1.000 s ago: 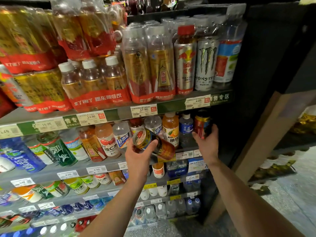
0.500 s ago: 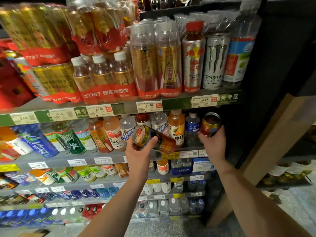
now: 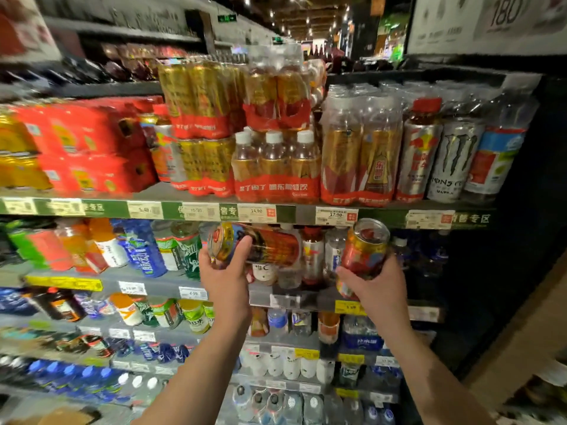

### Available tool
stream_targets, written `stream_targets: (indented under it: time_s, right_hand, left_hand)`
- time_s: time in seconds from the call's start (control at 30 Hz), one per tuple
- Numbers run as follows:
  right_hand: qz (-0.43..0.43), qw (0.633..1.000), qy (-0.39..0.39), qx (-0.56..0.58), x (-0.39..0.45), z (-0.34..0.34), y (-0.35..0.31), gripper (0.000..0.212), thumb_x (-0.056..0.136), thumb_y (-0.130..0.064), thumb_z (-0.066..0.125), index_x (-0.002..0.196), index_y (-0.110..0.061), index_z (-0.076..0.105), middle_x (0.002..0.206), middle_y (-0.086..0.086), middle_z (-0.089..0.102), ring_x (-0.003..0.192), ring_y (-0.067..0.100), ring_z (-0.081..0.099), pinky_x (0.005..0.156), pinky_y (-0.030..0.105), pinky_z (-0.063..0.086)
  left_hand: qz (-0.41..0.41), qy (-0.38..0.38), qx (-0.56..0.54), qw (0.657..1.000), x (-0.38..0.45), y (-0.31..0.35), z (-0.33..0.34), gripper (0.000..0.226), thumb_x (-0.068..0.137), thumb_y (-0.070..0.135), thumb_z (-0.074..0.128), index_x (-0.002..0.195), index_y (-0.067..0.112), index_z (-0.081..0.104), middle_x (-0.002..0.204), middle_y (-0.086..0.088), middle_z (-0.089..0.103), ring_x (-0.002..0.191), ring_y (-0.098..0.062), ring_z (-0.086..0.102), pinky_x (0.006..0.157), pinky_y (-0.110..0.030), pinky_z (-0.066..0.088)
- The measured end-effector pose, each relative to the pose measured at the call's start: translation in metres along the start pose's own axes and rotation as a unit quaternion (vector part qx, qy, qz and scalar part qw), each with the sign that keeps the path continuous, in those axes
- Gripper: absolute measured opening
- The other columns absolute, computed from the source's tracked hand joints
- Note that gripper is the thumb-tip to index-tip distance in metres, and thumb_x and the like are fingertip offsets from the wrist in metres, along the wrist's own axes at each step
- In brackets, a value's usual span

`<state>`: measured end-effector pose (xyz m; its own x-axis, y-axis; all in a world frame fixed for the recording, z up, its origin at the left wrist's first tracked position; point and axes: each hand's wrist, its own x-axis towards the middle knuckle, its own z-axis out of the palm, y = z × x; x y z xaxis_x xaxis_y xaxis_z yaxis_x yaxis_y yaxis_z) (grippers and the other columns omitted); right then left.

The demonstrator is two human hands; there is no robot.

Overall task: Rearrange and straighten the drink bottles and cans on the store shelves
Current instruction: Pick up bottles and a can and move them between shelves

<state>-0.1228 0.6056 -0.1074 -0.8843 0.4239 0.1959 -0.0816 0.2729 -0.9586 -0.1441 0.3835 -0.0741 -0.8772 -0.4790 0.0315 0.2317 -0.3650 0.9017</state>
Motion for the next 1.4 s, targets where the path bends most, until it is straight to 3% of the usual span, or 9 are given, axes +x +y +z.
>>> stream_targets:
  time_s: [0.2,0.3,0.4,0.47,0.63,0.97,1.17,1.27,1.4]
  right_hand:
    - [-0.023,0.999,-0.042,0.023,-0.027,0.065,-0.062,0.057,0.070,-0.021,0.089,0.112,-0.024,0.051,0.098,-0.016,0.059,0.089,0.007,0.058,0.079,0.023,0.042]
    - [-0.031,0.997,-0.056,0.030,-0.037,0.103,-0.088,0.052,0.067,-0.021,0.090,0.103,-0.029,0.053,0.099,-0.016,0.063,0.090,0.003,0.061,0.078,0.023,0.045]
    - [-0.035,0.997,-0.055,0.035,-0.044,0.139,-0.104,0.053,0.067,-0.020,0.091,0.107,-0.027,0.057,0.103,-0.011,0.069,0.093,0.003,0.064,0.081,0.022,0.049]
    - [-0.050,0.997,-0.045,0.027,-0.046,0.161,-0.120,0.055,0.068,-0.017,0.090,0.113,-0.022,0.057,0.098,-0.015,0.067,0.087,-0.007,0.060,0.076,0.013,0.044]
    - [-0.049,0.998,-0.008,0.024,-0.055,0.203,-0.143,0.054,0.066,-0.022,0.091,0.107,-0.024,0.056,0.100,-0.013,0.066,0.093,0.000,0.060,0.082,0.029,0.046]
    - [-0.035,0.999,0.029,0.014,-0.063,0.230,-0.150,0.064,0.064,-0.024,0.091,0.120,-0.023,0.058,0.109,-0.008,0.069,0.102,0.009,0.064,0.094,0.038,0.051]
    - [-0.018,0.999,0.020,0.029,-0.061,0.228,-0.151,0.060,0.066,-0.023,0.090,0.117,-0.023,0.059,0.106,-0.009,0.069,0.100,0.008,0.064,0.090,0.035,0.051]
    - [-0.016,0.999,0.007,0.032,-0.058,0.226,-0.150,0.059,0.067,-0.023,0.090,0.117,-0.024,0.059,0.106,-0.011,0.069,0.098,0.002,0.062,0.086,0.030,0.049]
    - [0.002,0.999,-0.015,0.041,-0.053,0.220,-0.146,0.061,0.066,-0.025,0.090,0.117,-0.028,0.056,0.106,-0.013,0.067,0.099,0.004,0.061,0.091,0.035,0.048]
  left_hand:
    - [0.070,0.036,-0.045,0.996,0.062,0.063,-0.043,0.047,0.083,0.007,0.079,0.119,0.027,0.056,0.088,0.007,0.060,0.082,-0.006,0.062,0.084,-0.030,0.049]
    - [0.110,0.040,-0.003,0.993,0.105,0.092,-0.068,0.047,0.080,0.014,0.083,0.119,0.019,0.058,0.100,0.007,0.067,0.080,0.004,0.067,0.084,-0.026,0.054]
    - [0.153,0.019,0.055,0.987,0.143,0.122,-0.085,0.079,0.066,0.048,0.091,0.130,0.017,0.058,0.118,-0.003,0.069,0.101,-0.008,0.069,0.089,-0.033,0.057]
    - [0.182,0.007,0.086,0.980,0.167,0.141,-0.089,0.071,0.066,0.044,0.091,0.125,0.020,0.062,0.114,-0.002,0.070,0.094,-0.005,0.067,0.083,-0.022,0.054]
    - [0.223,-0.040,0.155,0.962,0.218,0.168,-0.084,0.064,0.065,0.041,0.092,0.118,0.015,0.066,0.104,0.001,0.072,0.083,-0.008,0.064,0.075,-0.016,0.051]
    - [0.253,-0.042,0.258,0.931,0.257,0.175,-0.069,0.066,0.070,0.045,0.088,0.124,0.017,0.063,0.102,0.012,0.059,0.094,-0.007,0.054,0.073,-0.013,0.034]
    - [0.290,-0.050,0.307,0.905,0.269,0.163,-0.063,0.041,0.072,0.051,0.083,0.102,0.027,0.068,0.093,0.012,0.067,0.086,-0.011,0.062,0.071,-0.028,0.047]
    - [0.293,-0.035,0.350,0.889,0.267,0.162,-0.055,0.045,0.077,0.049,0.080,0.111,0.023,0.066,0.101,0.003,0.061,0.089,-0.013,0.055,0.071,-0.025,0.037]
    - [0.299,0.001,0.337,0.893,0.267,0.153,-0.045,0.061,0.077,0.045,0.082,0.125,0.020,0.056,0.114,0.003,0.066,0.105,-0.019,0.063,0.085,-0.037,0.054]
